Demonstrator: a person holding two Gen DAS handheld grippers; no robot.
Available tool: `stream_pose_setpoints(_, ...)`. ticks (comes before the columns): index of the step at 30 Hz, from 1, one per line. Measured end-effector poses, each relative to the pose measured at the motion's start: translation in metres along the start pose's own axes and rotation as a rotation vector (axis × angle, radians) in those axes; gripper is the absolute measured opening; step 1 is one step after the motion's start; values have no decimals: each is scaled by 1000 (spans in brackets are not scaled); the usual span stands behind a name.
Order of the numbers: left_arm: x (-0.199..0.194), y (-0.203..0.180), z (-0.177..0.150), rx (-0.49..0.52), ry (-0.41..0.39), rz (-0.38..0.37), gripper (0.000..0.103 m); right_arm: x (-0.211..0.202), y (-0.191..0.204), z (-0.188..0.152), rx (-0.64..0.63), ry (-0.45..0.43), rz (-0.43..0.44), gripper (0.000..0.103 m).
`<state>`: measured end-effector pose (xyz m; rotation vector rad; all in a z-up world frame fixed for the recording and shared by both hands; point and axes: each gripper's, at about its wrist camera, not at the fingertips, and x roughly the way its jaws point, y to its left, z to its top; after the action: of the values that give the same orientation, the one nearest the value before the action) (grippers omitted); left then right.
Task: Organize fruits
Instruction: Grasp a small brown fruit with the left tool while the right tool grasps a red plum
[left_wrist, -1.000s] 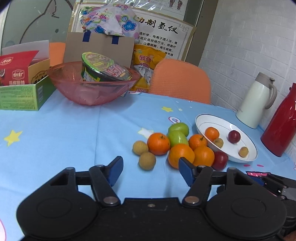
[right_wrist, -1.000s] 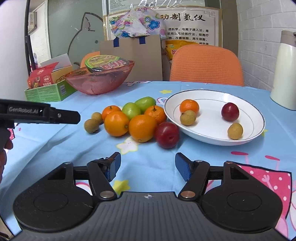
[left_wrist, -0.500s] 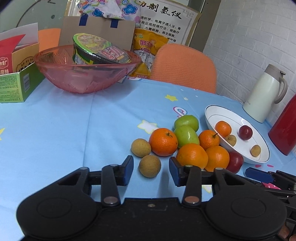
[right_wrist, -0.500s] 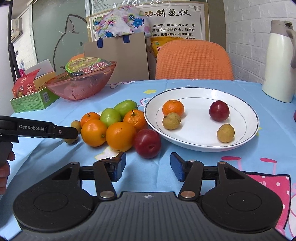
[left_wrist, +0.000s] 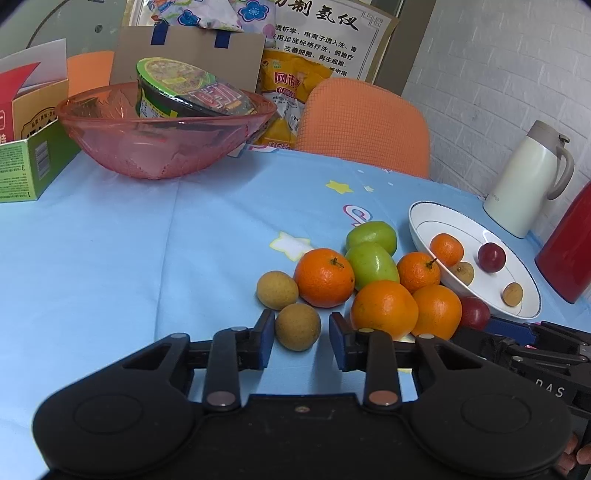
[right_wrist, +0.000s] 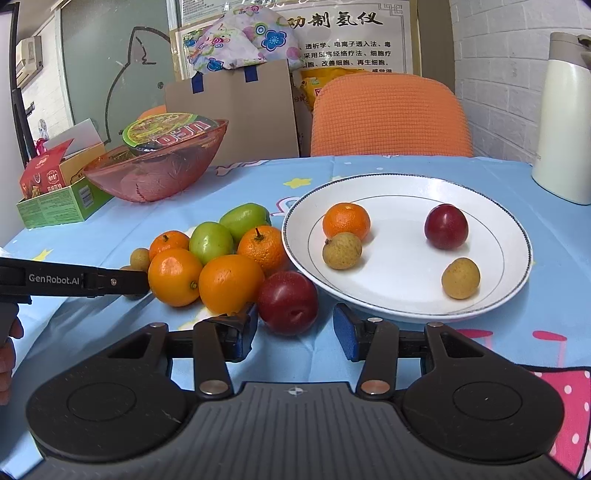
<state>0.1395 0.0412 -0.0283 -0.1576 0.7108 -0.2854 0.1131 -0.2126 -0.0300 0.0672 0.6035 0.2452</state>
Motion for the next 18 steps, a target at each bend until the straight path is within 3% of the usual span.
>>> stream_pose_setpoints(4, 1, -1, 0, 5, -2, 2, 90, 1, -1, 1, 2, 2, 16, 71)
stream_pose_setpoints(6, 2, -2, 0, 11, -3, 3, 90, 2, -2, 2, 6, 5, 35, 63)
stream_pose_setpoints(12, -2, -2, 0, -6, -11, 11, 90, -1, -1, 0, 2, 2, 40, 62)
stream_pose_setpoints(18, -28, -12, 4, 8, -63, -12, 90, -21, 2, -7, -17, -28, 27, 62)
